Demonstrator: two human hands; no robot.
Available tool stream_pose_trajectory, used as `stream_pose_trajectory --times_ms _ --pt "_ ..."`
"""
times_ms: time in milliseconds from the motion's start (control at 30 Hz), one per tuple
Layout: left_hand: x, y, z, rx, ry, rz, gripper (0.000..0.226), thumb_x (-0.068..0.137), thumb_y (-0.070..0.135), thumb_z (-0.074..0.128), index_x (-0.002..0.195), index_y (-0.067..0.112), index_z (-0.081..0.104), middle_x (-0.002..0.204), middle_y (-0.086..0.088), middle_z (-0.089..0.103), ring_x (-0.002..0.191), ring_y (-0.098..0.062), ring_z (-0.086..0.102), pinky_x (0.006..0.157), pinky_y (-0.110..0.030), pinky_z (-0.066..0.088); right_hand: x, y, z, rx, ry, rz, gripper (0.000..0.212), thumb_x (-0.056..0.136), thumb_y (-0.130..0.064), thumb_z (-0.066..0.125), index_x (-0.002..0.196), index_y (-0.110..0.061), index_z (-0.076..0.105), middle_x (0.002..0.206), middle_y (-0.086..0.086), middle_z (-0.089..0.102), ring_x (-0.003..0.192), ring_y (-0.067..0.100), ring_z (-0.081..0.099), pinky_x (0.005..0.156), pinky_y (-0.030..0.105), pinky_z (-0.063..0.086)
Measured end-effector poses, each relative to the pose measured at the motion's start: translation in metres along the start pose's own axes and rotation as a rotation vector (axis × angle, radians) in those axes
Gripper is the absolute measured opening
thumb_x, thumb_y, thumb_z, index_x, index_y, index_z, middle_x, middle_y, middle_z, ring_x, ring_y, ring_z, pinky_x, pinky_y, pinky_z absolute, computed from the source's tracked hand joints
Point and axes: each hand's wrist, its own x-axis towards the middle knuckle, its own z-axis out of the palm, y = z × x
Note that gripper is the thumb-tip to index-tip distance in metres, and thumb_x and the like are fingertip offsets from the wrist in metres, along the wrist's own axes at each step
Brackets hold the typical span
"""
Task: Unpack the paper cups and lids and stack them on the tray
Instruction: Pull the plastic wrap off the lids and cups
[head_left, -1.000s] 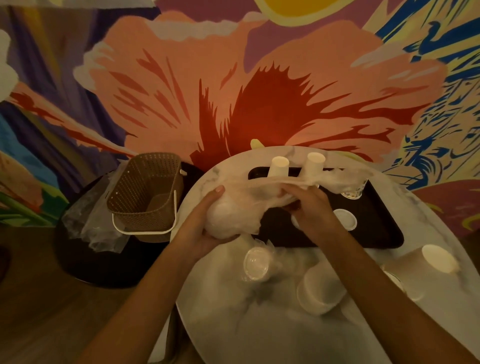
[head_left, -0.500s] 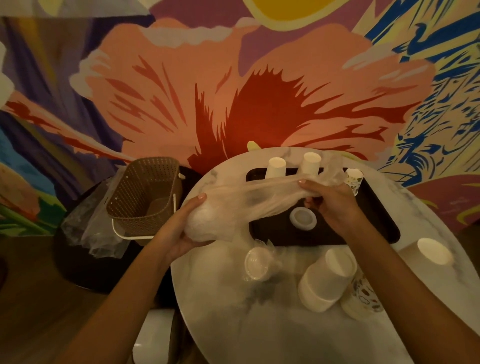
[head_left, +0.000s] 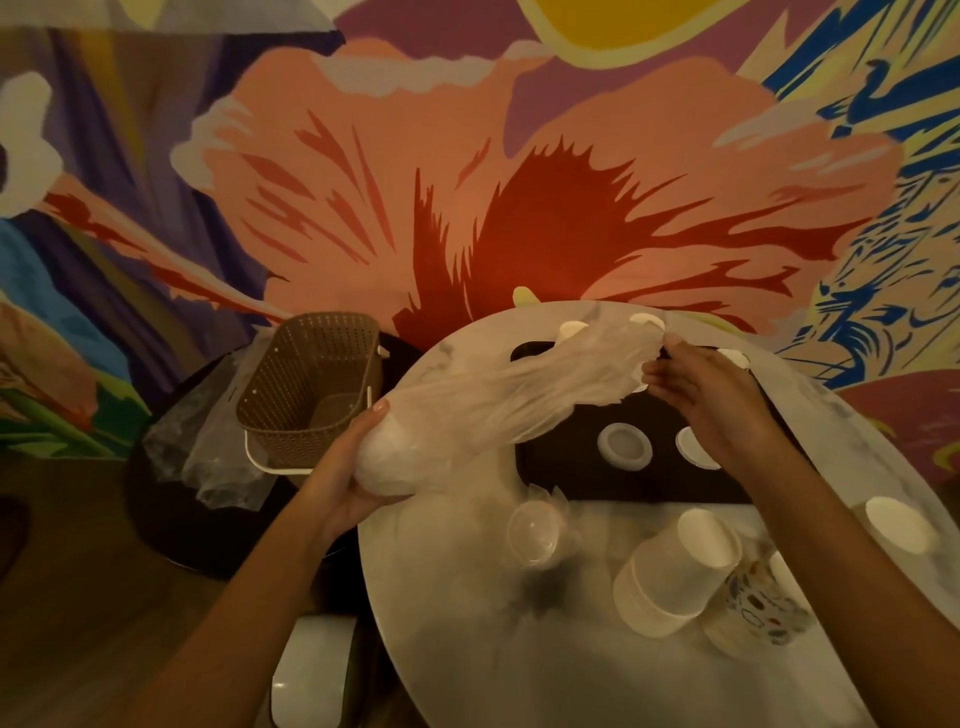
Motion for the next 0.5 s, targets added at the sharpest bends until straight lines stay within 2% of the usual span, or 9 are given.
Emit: stream_pose_trajectory --times_ms 67,133,200,267,333,367,433,500 --pt "0.0 -0.001 -0.001 -0.002 -0.004 -0.015 0.04 0.079 0.04 0.056 0.117 0.029 0.056 0.118 -0.007 0.06 0.108 -0.03 0.056 0.079 -0.05 0.05 -0.001 0.004 0.006 -0.186 -0.072 0.048 0.038 0.08 -0.036 0.063 0.106 -0.01 0.059 0.097 0.009 0.065 0.087 0.018 0.063 0.079 0.028 0.052" --pt "0.0 -0.001 0.0 -0.006 -0.015 -0.03 0.042 0.078 0.039 0.056 0.118 0.029 0.056 0.118 -0.008 0.06 0.109 -0.031 0.056 0.08 -0.051 0.05 -0.001 0.007 0.012 -0.397 -0.1 0.053 0.038 0.078 -0.04 0.065 0.102 -0.011 0.061 0.091 0.008 0.065 0.08 0.017 0.06 0.081 0.033 0.05" --pt "0.0 0.0 0.0 -0.014 -0.01 -0.037 0.035 0.081 0.038 0.055 0.114 0.029 0.057 0.117 -0.008 0.06 0.108 -0.031 0.056 0.082 -0.052 0.049 0.0 0.008 0.016 -0.598 -0.077 -0.048 0.031 0.084 -0.034 0.061 0.101 -0.009 0.063 0.088 0.005 0.063 0.079 0.017 0.057 0.081 0.035 0.047" --pt "0.0 0.0 -0.002 -0.012 0.0 -0.049 0.042 0.077 0.039 0.058 0.117 0.029 0.056 0.119 -0.008 0.059 0.11 -0.032 0.055 0.084 -0.053 0.048 0.0 0.008 0.018 -0.711 -0.065 -0.181 0.027 0.09 -0.026 0.055 0.103 -0.005 0.064 0.092 0.006 0.06 0.086 0.019 0.055 0.081 0.034 0.044" --pt "0.0 0.0 -0.005 -0.029 0.03 -0.05 0.052 0.073 0.04 0.061 0.123 0.028 0.054 0.121 -0.008 0.059 0.111 -0.032 0.055 0.081 -0.052 0.05 -0.001 0.006 0.019 -0.81 -0.065 -0.3 0.027 0.093 -0.023 0.049 0.101 -0.001 0.063 0.093 0.008 0.056 0.086 0.02 0.052 0.077 0.03 0.039" --pt "0.0 0.0 -0.006 -0.044 0.052 -0.045 0.049 0.075 0.04 0.06 0.123 0.029 0.054 0.12 -0.008 0.059 0.109 -0.031 0.056 0.078 -0.05 0.051 -0.002 0.004 0.019 -0.848 -0.07 -0.35 0.026 0.093 -0.022 0.049 0.098 0.0 0.063 0.091 0.007 0.055 0.084 0.019 0.052 0.075 0.027 0.039" --pt "-0.001 0.0 -0.006 -0.073 0.103 -0.044 0.034 0.082 0.039 0.058 0.114 0.028 0.057 0.115 -0.007 0.06 0.104 -0.029 0.057 0.074 -0.048 0.051 -0.004 0.002 0.019 -0.859 -0.06 -0.432 0.019 0.09 -0.019 0.054 0.091 -0.002 0.063 0.083 0.0 0.056 0.076 0.012 0.052 0.069 0.015 0.04" --pt "0.0 0.0 -0.005 -0.106 0.14 -0.053 0.021 0.085 0.037 0.057 0.104 0.028 0.058 0.11 -0.007 0.06 0.099 -0.029 0.057 0.074 -0.048 0.05 -0.004 0.0 0.019 -0.725 -0.06 -0.4 0.012 0.085 -0.012 0.061 0.089 0.0 0.063 0.078 -0.01 0.059 0.073 0.001 0.056 0.067 0.006 0.041"
